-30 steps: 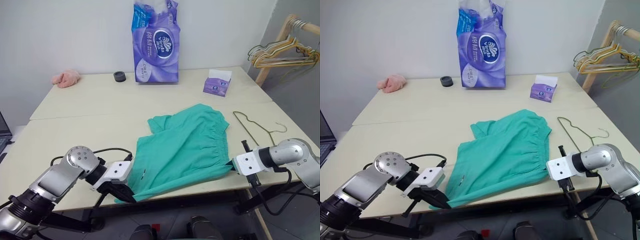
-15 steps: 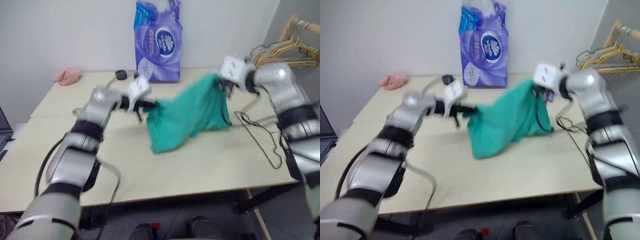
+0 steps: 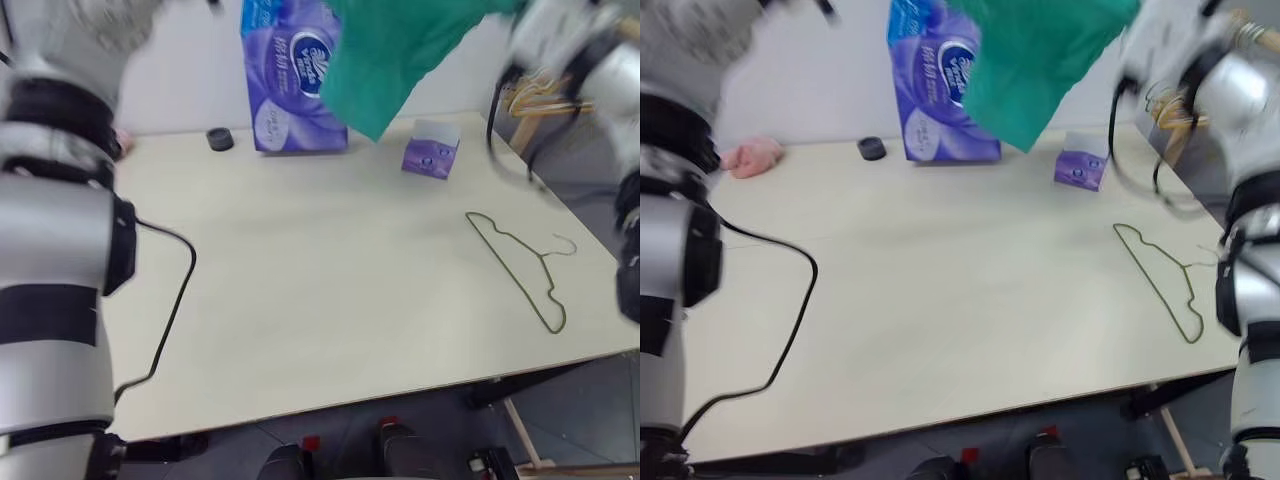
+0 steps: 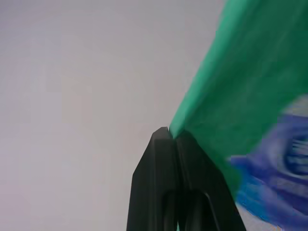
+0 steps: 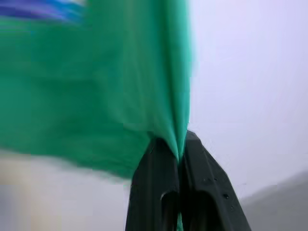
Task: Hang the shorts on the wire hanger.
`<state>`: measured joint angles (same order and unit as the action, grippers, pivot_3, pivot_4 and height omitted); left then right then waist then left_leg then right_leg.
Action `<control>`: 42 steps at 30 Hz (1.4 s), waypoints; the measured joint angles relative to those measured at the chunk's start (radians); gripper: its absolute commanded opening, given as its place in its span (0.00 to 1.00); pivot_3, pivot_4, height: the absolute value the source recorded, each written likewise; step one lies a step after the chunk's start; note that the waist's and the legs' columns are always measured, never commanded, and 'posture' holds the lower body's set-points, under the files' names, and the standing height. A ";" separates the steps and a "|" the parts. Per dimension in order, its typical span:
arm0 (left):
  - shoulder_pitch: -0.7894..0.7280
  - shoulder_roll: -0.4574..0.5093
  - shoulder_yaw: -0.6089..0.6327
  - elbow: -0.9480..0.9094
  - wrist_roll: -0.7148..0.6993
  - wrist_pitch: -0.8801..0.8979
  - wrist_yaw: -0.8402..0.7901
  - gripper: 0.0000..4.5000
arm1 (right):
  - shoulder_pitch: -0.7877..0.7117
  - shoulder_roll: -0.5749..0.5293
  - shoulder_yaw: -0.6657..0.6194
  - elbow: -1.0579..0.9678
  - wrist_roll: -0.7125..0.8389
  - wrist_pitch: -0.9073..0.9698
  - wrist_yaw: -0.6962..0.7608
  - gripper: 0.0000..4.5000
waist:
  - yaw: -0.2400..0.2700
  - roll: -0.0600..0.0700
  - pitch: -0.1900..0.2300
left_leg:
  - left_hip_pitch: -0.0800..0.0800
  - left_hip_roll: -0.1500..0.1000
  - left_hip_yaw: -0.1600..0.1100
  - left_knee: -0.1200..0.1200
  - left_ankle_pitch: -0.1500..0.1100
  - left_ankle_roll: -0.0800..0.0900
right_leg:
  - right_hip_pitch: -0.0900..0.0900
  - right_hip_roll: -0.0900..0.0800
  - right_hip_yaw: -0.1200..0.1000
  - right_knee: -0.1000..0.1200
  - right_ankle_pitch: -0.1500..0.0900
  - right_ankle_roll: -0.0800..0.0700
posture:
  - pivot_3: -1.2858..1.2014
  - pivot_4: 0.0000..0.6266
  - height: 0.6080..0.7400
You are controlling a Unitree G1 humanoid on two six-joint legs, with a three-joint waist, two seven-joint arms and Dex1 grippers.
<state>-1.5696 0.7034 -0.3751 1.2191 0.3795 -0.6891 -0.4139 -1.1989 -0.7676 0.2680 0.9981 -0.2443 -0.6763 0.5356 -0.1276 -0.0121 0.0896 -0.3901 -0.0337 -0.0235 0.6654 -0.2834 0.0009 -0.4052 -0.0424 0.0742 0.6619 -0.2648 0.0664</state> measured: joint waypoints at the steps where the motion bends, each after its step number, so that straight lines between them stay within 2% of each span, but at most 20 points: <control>1: 0.080 -0.002 0.009 -0.012 -0.039 -0.002 -0.135 0.00 | 0.128 -0.002 0.003 -0.083 0.047 0.023 0.099 0.01 | -0.001 0.000 0.003 | 0.006 -0.002 0.000 0.001 0.001 0.002 | 0.006 -0.001 0.000 0.000 0.001 0.001 | 0.48 0.13 1.00; 3: 0.242 -0.001 0.032 -0.081 -0.142 0.046 -0.374 0.00 | 0.309 -0.015 0.024 -0.223 0.103 0.068 0.234 0.01 | -0.006 0.002 0.007 | 0.006 -0.005 -0.004 0.005 0.005 0.008 | 0.007 -0.005 0.000 0.005 0.002 0.003 | 0.48 0.13 1.00; 5: 0.618 0.092 0.027 -0.497 -0.365 0.269 -0.706 0.00 | 0.521 -0.069 0.027 -0.452 0.161 0.172 0.348 0.01 | -0.024 0.010 0.007 | 0.006 -0.006 -0.005 0.010 0.005 0.008 | 0.006 -0.008 0.002 0.013 0.003 0.007 | 0.48 0.13 1.00; 7: 0.906 0.152 -0.027 -0.761 -0.485 0.449 -0.900 0.00 | 0.641 -0.102 0.028 -0.552 0.183 0.239 0.407 0.01 | -0.047 0.005 0.012 | 0.003 -0.005 -0.005 0.015 0.002 0.007 | -0.002 -0.009 0.003 0.021 0.000 0.005 | 0.48 0.13 1.00; 10: 1.033 0.206 -0.064 -1.032 -0.545 0.629 -1.009 0.00 | 0.671 -0.126 0.020 -0.656 0.186 0.322 0.445 0.01 | -0.051 -0.002 0.016 | -0.003 -0.004 -0.014 0.017 0.004 0.005 | -0.004 -0.009 -0.004 0.020 0.004 0.002 | 0.48 0.13 1.00; 14: 1.170 0.346 0.002 -1.268 -0.613 0.747 -1.081 0.00 | 0.714 -0.154 0.003 -0.817 0.214 0.369 0.519 0.01 | -0.036 0.000 0.014 | 0.017 -0.004 -0.016 0.013 0.003 0.006 | 0.016 -0.006 -0.006 0.018 -0.002 0.002 | 0.48 0.13 1.00; 16: 1.238 0.357 -0.004 -1.338 -0.648 0.814 -1.124 0.00 | 0.756 -0.168 0.006 -0.881 0.227 0.390 0.566 0.01 | -0.022 -0.001 0.015 | 0.019 -0.004 -0.016 0.013 0.002 0.006 | 0.019 -0.006 -0.007 0.018 -0.004 0.001 | 0.48 0.13 1.00; 21: 1.273 0.420 0.000 -1.436 -0.708 0.926 -1.186 0.00 | 0.833 -0.213 0.004 -1.024 0.269 0.448 0.661 0.01 | 0.017 -0.003 0.017 | 0.021 -0.005 -0.016 0.014 0.002 0.006 | 0.022 -0.006 -0.008 0.017 -0.004 0.001 | 0.48 0.13 1.00; 27: 1.264 0.450 -0.003 -1.448 -0.728 0.926 -1.192 0.00 | 0.939 -0.273 -0.009 -1.166 0.305 0.578 0.723 0.01 | 0.040 -0.004 0.017 | 0.024 -0.005 -0.016 0.014 0.002 0.006 | 0.025 -0.007 -0.009 0.016 -0.005 0.000 | 0.47 0.14 1.00; 34: 1.220 0.446 -0.019 -1.419 -0.732 0.919 -1.192 0.00 | 1.037 -0.310 -0.045 -1.302 0.333 0.709 0.731 0.01 | 0.043 -0.004 0.017 | 0.025 -0.005 -0.016 0.014 0.002 0.006 | 0.025 -0.006 -0.009 0.016 -0.008 0.004 | 0.47 0.14 1.00; 42: 1.224 0.470 -0.070 -1.448 -0.774 0.919 -1.192 0.00 | 1.098 -0.372 -0.066 -1.358 0.345 0.741 0.772 0.01 | 0.043 -0.005 0.018 | 0.025 -0.004 -0.016 0.013 0.002 0.006 | 0.026 -0.006 -0.009 0.014 -0.008 0.004 | 0.46 0.14 1.00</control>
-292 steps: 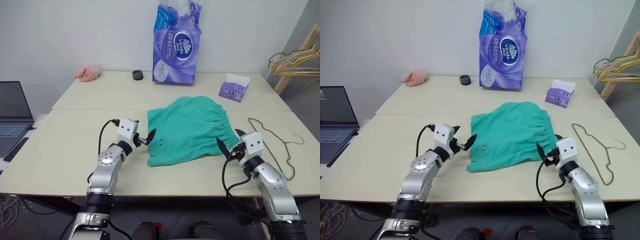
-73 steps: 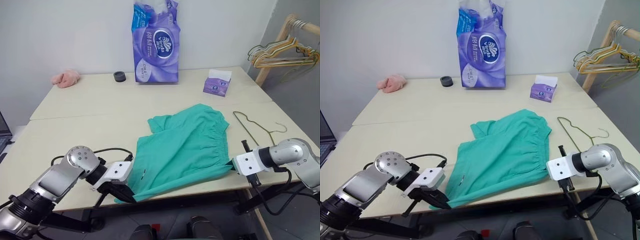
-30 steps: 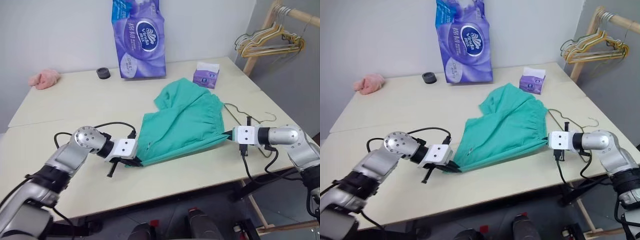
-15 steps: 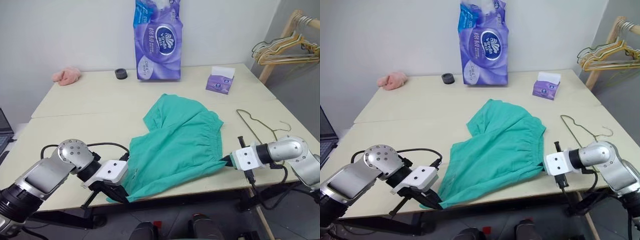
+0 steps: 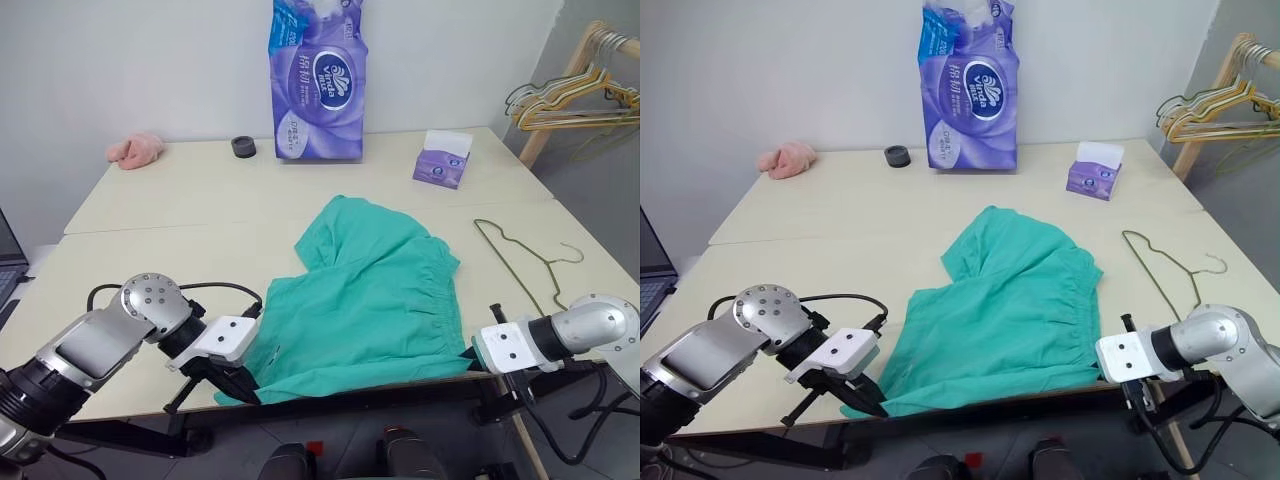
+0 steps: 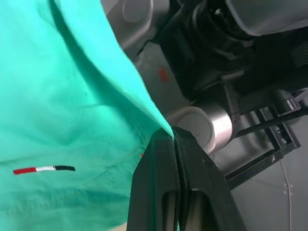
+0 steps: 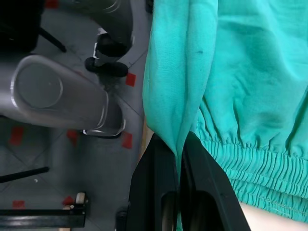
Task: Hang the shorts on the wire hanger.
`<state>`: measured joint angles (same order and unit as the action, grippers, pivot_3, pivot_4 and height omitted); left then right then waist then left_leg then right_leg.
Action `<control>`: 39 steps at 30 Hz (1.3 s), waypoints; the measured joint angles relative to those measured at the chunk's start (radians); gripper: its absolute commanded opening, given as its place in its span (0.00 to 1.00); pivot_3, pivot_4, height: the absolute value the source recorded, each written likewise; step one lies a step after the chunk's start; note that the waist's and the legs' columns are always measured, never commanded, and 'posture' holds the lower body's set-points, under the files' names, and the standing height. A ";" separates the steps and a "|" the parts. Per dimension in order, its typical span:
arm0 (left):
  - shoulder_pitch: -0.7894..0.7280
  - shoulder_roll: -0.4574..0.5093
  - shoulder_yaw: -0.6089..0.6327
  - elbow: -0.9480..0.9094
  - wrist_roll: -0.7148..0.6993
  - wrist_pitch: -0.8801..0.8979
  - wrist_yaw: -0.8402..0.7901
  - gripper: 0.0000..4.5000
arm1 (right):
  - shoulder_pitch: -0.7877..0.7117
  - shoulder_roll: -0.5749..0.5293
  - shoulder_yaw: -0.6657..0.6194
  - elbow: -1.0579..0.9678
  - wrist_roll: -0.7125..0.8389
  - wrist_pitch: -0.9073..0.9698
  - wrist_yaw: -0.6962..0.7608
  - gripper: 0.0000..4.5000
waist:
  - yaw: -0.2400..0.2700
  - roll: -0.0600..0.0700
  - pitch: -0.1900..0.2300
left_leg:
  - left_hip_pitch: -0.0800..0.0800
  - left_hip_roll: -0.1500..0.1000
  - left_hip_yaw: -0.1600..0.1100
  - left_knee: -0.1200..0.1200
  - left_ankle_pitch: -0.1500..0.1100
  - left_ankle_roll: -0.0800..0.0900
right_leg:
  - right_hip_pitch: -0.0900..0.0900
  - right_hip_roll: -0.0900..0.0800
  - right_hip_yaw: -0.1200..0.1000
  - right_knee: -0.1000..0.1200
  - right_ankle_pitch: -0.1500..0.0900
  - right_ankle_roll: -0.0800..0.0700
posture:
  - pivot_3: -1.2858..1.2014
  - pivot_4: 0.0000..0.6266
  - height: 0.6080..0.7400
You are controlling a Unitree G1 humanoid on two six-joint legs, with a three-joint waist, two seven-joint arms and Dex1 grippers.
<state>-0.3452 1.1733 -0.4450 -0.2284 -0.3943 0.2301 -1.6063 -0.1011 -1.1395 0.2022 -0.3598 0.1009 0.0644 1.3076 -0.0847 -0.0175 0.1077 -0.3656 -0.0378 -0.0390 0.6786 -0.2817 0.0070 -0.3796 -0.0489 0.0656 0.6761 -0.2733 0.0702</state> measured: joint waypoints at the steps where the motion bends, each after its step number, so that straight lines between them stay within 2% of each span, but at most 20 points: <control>1: 0.005 0.005 -0.001 -0.007 0.000 0.000 0.000 0.00 | 0.004 -0.007 0.000 -0.003 0.000 -0.001 0.010 0.01 | 0.000 0.000 0.000 | 0.000 0.000 0.000 0.000 0.000 0.000 | 0.000 0.000 0.000 0.000 0.000 0.000 | 0.46 0.14 1.00; 2: 0.010 0.008 -0.002 -0.012 -0.001 0.001 0.000 0.00 | 0.007 -0.014 0.000 -0.008 0.001 -0.001 0.019 0.01 | 0.000 0.000 0.000 | 0.000 0.000 0.000 0.000 0.000 0.000 | 0.000 0.000 0.000 0.000 0.000 0.000 | 0.46 0.14 1.00; 5: 0.013 0.010 -0.003 -0.021 -0.016 0.033 0.000 0.13 | 0.007 -0.022 0.000 -0.016 -0.001 -0.004 0.036 0.16 | 0.000 -0.001 0.001 | 0.000 0.000 0.000 0.000 0.000 0.000 | 0.000 0.000 0.000 -0.001 0.000 0.000 | 0.46 0.14 1.00; 16: 0.008 -0.024 0.030 -0.058 -0.056 0.164 0.002 0.87 | -0.014 -0.047 -0.027 -0.014 0.031 -0.010 0.093 1.00 | 0.000 -0.003 0.004 | 0.000 0.000 0.000 0.000 0.000 0.000 | 0.000 0.000 0.000 -0.002 0.000 0.000 | 0.46 0.14 1.00; 18: 0.005 -0.049 0.060 -0.057 -0.072 0.191 0.008 1.00 | -0.039 -0.048 -0.062 -0.014 0.067 0.003 0.099 1.00 | 0.000 -0.004 0.006 | 0.000 0.000 0.000 0.000 0.000 0.000 | 0.000 0.000 0.000 -0.002 0.000 0.000 | 0.46 0.14 1.00; 22: -0.044 -0.153 0.137 -0.023 -0.084 0.228 0.097 1.00 | -0.080 -0.043 -0.145 -0.008 0.144 0.079 0.079 1.00 | 0.001 -0.006 0.010 | 0.000 0.000 -0.001 0.000 0.000 0.000 | 0.001 -0.003 -0.001 -0.002 0.000 0.000 | 0.46 0.14 1.00; 25: -0.110 -0.267 0.209 0.052 -0.097 0.261 0.210 1.00 | -0.117 0.013 -0.227 0.024 0.198 0.183 -0.009 1.00 | 0.002 -0.009 0.012 | 0.000 0.000 -0.002 0.000 0.000 0.000 | 0.002 -0.004 -0.002 -0.003 0.000 0.000 | 0.46 0.14 1.00; 29: -0.181 -0.425 0.297 0.132 -0.091 0.230 0.361 1.00 | -0.096 0.179 -0.366 0.084 0.217 0.345 -0.267 1.00 | 0.005 -0.012 0.012 | -0.002 -0.001 -0.004 0.000 0.000 -0.001 | 0.002 -0.006 -0.002 -0.005 0.004 -0.004 | 0.46 0.14 1.00; 31: -0.182 -0.447 0.302 0.140 -0.087 0.208 0.378 1.00 | -0.058 0.227 -0.394 0.098 0.207 0.409 -0.365 1.00 | 0.005 -0.012 0.012 | -0.003 -0.001 -0.004 -0.001 -0.001 -0.003 | 0.000 -0.006 -0.001 -0.004 0.004 -0.004 | 0.46 0.14 1.00; 35: -0.182 -0.486 0.301 0.147 -0.079 0.169 0.368 1.00 | -0.011 0.403 -0.497 0.098 0.174 0.633 -0.661 1.00 | 0.003 -0.010 0.011 | -0.013 -0.001 -0.006 0.000 -0.002 -0.005 | -0.010 -0.006 0.000 -0.002 0.004 -0.004 | 0.46 0.14 1.00; 39: -0.182 -0.495 0.260 0.164 -0.035 0.103 0.317 1.00 | 0.010 0.480 -0.558 0.110 0.140 0.792 -0.849 1.00 | 0.003 -0.008 0.011 | -0.015 -0.002 -0.006 0.000 -0.002 -0.005 | -0.011 -0.006 0.000 -0.002 0.005 -0.004 | 0.46 0.13 1.00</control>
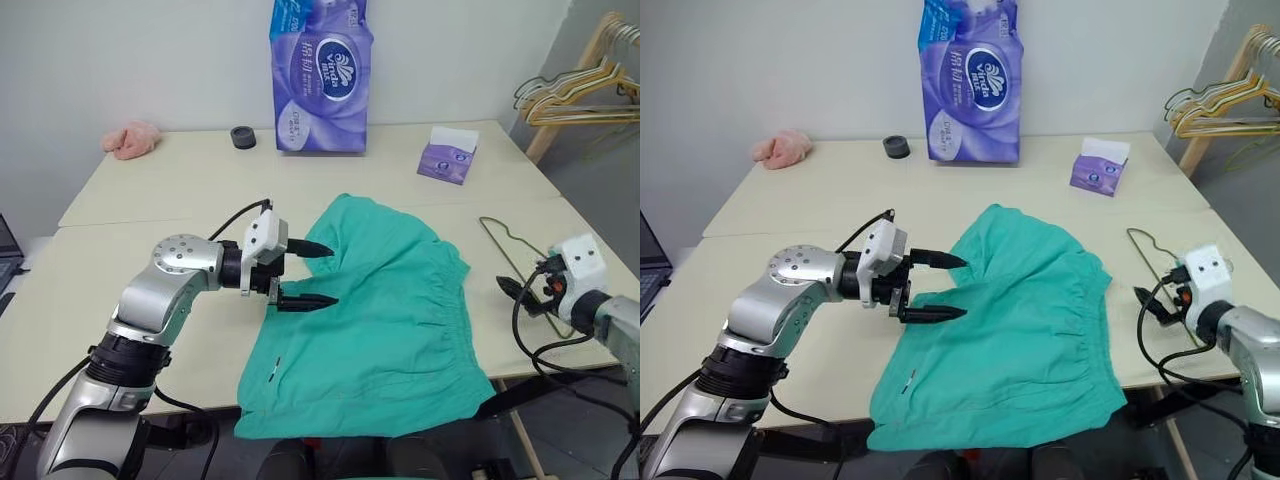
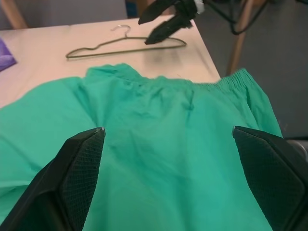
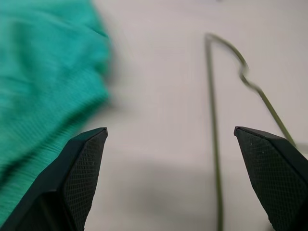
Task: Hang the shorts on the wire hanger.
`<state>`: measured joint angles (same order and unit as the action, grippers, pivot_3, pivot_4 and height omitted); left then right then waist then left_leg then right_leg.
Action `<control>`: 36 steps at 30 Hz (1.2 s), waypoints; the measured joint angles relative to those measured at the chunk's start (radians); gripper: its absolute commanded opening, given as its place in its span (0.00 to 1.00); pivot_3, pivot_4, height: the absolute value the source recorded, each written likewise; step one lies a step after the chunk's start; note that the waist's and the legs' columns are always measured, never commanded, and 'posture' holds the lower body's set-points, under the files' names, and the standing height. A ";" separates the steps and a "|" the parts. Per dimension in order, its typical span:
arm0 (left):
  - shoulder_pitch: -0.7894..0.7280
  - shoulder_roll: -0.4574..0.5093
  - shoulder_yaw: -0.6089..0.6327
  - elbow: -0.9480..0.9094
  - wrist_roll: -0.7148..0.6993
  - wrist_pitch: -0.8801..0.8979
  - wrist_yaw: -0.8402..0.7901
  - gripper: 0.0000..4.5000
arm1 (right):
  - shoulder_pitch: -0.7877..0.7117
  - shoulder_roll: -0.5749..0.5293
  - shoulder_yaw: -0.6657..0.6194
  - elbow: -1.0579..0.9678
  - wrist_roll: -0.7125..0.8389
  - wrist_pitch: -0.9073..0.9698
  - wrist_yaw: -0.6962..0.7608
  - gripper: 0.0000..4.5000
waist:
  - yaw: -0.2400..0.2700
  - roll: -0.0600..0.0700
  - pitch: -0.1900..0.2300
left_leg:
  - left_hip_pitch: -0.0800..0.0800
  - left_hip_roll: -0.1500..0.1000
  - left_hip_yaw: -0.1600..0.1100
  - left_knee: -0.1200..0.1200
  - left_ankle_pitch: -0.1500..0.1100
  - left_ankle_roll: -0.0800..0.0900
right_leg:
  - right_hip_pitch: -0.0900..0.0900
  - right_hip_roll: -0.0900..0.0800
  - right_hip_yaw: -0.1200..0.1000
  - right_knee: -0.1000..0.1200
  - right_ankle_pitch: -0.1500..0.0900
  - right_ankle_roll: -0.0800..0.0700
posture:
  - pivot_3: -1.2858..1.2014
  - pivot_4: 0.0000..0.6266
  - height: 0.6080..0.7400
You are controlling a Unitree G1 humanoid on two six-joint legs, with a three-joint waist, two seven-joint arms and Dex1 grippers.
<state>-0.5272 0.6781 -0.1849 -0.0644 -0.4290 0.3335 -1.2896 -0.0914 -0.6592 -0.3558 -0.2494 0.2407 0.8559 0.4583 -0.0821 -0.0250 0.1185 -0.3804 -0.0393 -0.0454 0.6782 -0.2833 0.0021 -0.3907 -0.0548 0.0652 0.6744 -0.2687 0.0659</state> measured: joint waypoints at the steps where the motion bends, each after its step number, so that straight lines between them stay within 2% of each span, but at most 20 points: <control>1: 0.000 -0.005 -0.017 0.003 0.017 -0.023 -0.014 1.00 | 0.000 0.001 -0.005 0.009 -0.007 0.013 -0.024 1.00 | -0.001 0.001 0.000 | 0.001 -0.001 0.000 0.000 0.000 0.000 | 0.001 0.000 0.000 0.000 0.000 0.000 | 0.46 0.13 1.00; 6: -0.005 -0.055 -0.090 0.032 0.084 -0.098 -0.054 1.00 | -0.005 -0.014 -0.016 0.100 -0.045 0.007 -0.074 1.00 | -0.005 0.001 -0.001 | 0.002 -0.002 0.005 0.001 0.000 0.001 | 0.002 0.003 0.000 -0.001 0.000 0.001 | 0.45 0.13 1.00; 11: -0.032 -0.094 -0.103 0.035 0.103 -0.120 -0.056 1.00 | -0.052 -0.058 -0.015 0.257 -0.054 -0.018 -0.060 1.00 | -0.010 0.001 -0.001 | 0.002 -0.002 0.007 0.001 0.001 0.001 | 0.002 0.003 0.002 -0.002 0.001 0.002 | 0.45 0.13 1.00; 17: -0.031 -0.096 -0.107 0.035 0.119 -0.121 -0.056 1.00 | -0.093 -0.093 -0.029 0.384 -0.029 0.009 -0.028 1.00 | -0.022 0.001 -0.001 | 0.002 -0.001 0.006 0.001 0.000 0.001 | 0.002 0.004 0.001 -0.002 0.001 0.002 | 0.45 0.14 1.00; 20: -0.030 -0.096 -0.107 0.030 0.120 -0.120 -0.055 1.00 | -0.088 -0.128 -0.024 0.392 0.004 0.056 0.029 0.87 | -0.025 0.001 -0.001 | 0.002 -0.001 0.006 0.001 0.000 0.001 | 0.002 0.004 0.001 -0.002 0.001 0.003 | 0.45 0.14 1.00; 26: -0.027 -0.099 -0.107 0.021 0.120 -0.113 -0.051 1.00 | -0.084 -0.176 0.051 0.367 0.015 0.090 0.104 0.41 | -0.029 0.001 -0.001 | 0.003 -0.001 0.006 0.001 0.000 0.001 | 0.003 0.004 0.001 -0.002 0.001 0.003 | 0.45 0.14 1.00; 31: -0.027 -0.112 -0.107 0.016 0.120 -0.097 -0.041 1.00 | -0.099 -0.181 0.099 0.373 0.005 0.067 0.100 0.02 | -0.029 0.000 -0.002 | 0.003 0.000 0.006 0.001 0.001 0.002 | 0.006 0.004 0.001 -0.009 0.003 0.005 | 0.45 0.14 1.00; 36: -0.027 -0.116 -0.106 0.005 0.121 -0.064 0.003 1.00 | -0.111 -0.170 0.103 0.413 -0.028 0.014 0.041 0.01 | -0.027 0.000 -0.002 | 0.003 -0.001 0.006 0.001 0.001 0.003 | 0.010 0.003 0.001 -0.017 0.008 0.009 | 0.46 0.14 1.00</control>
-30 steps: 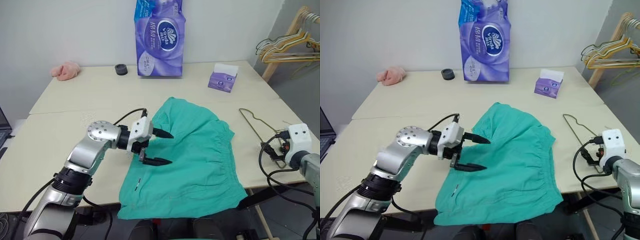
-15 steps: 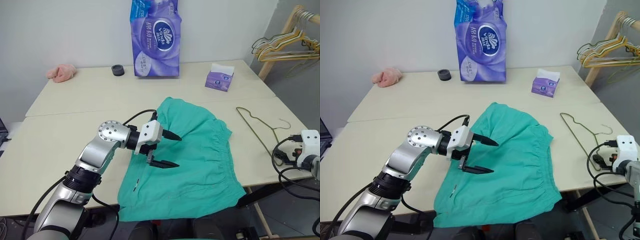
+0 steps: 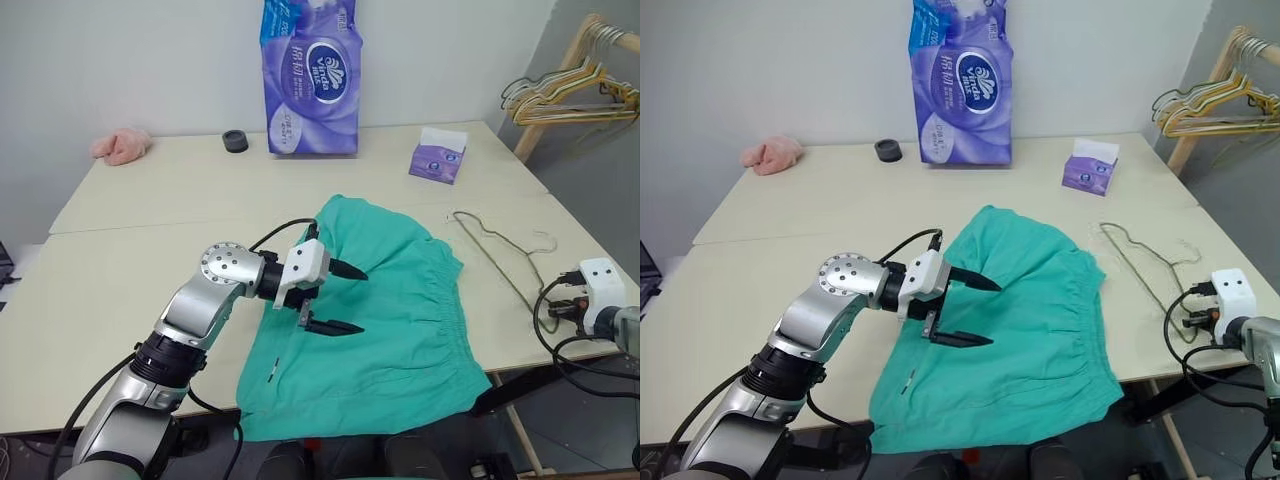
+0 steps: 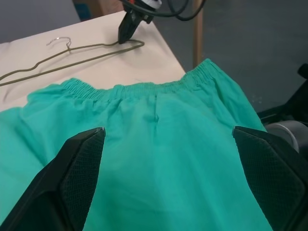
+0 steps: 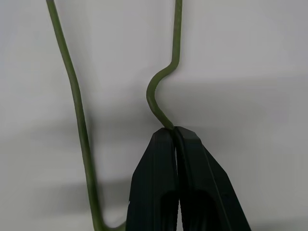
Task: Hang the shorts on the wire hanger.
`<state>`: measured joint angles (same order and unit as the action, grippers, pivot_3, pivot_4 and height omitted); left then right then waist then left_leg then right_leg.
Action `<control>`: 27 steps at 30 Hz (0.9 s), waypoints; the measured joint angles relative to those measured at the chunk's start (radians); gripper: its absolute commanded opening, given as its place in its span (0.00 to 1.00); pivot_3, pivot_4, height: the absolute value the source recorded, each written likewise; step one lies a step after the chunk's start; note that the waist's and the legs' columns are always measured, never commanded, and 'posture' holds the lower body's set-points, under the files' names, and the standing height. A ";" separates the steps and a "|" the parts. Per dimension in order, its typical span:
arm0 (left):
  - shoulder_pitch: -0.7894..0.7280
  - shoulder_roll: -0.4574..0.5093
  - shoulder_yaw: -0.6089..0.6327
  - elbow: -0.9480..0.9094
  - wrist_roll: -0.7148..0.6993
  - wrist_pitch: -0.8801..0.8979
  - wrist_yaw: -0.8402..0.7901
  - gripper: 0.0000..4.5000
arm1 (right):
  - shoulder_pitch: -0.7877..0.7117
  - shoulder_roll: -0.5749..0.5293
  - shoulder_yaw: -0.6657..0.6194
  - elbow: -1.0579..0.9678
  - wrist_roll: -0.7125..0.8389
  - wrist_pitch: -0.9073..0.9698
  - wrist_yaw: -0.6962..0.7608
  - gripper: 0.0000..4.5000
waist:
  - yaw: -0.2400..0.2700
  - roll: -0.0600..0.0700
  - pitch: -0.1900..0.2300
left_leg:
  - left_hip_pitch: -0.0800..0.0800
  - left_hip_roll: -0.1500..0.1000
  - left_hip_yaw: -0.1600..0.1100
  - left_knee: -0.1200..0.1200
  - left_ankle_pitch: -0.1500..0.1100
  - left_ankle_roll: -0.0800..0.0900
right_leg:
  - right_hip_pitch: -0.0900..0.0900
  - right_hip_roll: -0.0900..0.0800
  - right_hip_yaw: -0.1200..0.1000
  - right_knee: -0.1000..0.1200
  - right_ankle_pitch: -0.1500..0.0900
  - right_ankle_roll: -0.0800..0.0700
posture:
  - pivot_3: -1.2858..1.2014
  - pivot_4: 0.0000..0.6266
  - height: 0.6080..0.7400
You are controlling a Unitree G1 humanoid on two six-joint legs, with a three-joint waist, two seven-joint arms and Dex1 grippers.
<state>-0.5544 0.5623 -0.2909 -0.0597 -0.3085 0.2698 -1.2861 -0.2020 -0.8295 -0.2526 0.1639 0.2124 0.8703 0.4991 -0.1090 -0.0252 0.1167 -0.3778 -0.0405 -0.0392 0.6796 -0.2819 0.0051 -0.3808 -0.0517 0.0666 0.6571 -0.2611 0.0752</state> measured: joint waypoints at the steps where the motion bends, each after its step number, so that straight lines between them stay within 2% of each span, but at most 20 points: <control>1: 0.000 -0.001 0.001 0.000 0.000 0.010 0.012 1.00 | -0.001 0.001 -0.001 0.007 -0.006 -0.009 -0.013 0.01 | 0.000 0.000 0.000 | 0.000 0.000 0.000 0.000 0.000 0.000 | 0.000 0.000 0.000 0.000 0.000 0.000 | 0.46 0.14 1.00; 8: -0.061 -0.025 0.021 0.062 0.017 0.065 0.120 1.00 | -0.017 -0.013 0.004 0.027 -0.064 -0.115 -0.061 0.01 | 0.002 0.003 0.001 | -0.003 0.000 0.000 0.000 0.000 0.000 | -0.004 0.000 0.000 0.002 0.000 0.000 | 0.45 0.13 1.00; 15: -0.154 -0.037 0.117 0.218 0.017 0.102 0.195 1.00 | -0.095 -0.058 0.042 -0.099 -0.114 -0.196 -0.044 0.01 | -0.011 0.006 0.000 | -0.003 0.000 0.001 -0.001 0.000 0.000 | -0.005 0.001 0.001 0.003 0.000 0.000 | 0.46 0.13 1.00; 23: -0.153 0.002 0.168 0.275 0.034 0.090 0.227 1.00 | -0.109 -0.052 0.148 -0.179 -0.136 -0.264 0.012 0.01 | 0.004 0.006 0.000 | -0.005 -0.001 0.000 -0.001 0.000 0.000 | -0.008 -0.002 0.000 0.003 0.001 0.000 | 0.47 0.12 1.00; 27: -0.174 0.045 0.184 0.372 0.052 0.064 0.224 1.00 | -0.124 -0.053 0.219 -0.235 -0.182 -0.366 0.053 0.01 | 0.004 0.006 0.000 | -0.005 -0.001 -0.001 -0.002 0.000 0.000 | -0.008 -0.001 -0.001 0.005 0.001 0.000 | 0.47 0.11 1.00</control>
<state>-0.7280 0.6075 -0.1073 0.3127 -0.2568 0.3340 -1.0623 -0.3255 -0.8826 -0.0334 -0.0712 0.0305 0.5044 0.5523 -0.1048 -0.0193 0.1169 -0.3825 -0.0411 -0.0402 0.6781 -0.2818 0.0053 -0.3889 -0.0532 0.0651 0.6617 -0.2605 0.0752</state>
